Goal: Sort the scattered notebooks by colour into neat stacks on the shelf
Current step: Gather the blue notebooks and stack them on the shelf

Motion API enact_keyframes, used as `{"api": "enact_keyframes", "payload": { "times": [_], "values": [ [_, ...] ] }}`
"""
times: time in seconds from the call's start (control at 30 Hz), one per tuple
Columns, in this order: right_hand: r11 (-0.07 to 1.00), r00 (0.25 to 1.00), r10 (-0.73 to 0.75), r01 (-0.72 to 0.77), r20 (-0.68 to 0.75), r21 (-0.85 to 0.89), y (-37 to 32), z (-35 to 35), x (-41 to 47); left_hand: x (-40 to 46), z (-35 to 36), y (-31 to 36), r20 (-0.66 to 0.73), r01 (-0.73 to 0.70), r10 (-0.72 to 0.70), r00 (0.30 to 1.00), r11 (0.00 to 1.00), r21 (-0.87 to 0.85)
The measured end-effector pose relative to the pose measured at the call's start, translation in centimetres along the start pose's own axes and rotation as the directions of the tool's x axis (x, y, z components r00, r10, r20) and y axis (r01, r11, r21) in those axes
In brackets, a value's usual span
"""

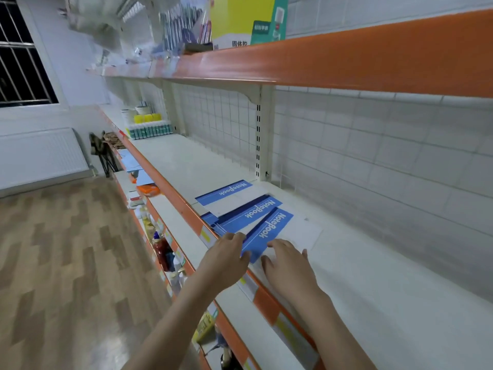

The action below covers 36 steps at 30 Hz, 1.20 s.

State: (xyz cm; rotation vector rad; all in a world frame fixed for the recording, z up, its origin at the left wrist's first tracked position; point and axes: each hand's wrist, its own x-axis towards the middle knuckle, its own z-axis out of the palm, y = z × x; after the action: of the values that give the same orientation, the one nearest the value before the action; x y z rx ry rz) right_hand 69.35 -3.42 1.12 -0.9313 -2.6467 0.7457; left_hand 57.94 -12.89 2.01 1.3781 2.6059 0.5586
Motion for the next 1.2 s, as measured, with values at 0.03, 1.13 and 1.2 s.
{"api": "enact_keyframes", "payload": {
  "times": [0.03,1.13,1.2],
  "values": [
    [1.0,1.0,0.011,-0.011,-0.003,-0.001,0.0,0.1,0.4,0.7,0.1,-0.4,-0.001,-0.009,0.009,1.0,1.0,-0.003],
    [0.751,0.704,0.58,-0.657,-0.411,-0.065,-5.1,4.3,14.4,22.0,1.5,-7.9,0.148,-0.609,0.615,0.775,0.789,-0.088],
    [0.74,0.7,0.565,-0.664,-0.438,-0.107,-5.3,4.4,14.4,21.9,2.0,-8.0,0.122,-0.625,0.627,0.769,0.778,-0.059]
  ]
}}
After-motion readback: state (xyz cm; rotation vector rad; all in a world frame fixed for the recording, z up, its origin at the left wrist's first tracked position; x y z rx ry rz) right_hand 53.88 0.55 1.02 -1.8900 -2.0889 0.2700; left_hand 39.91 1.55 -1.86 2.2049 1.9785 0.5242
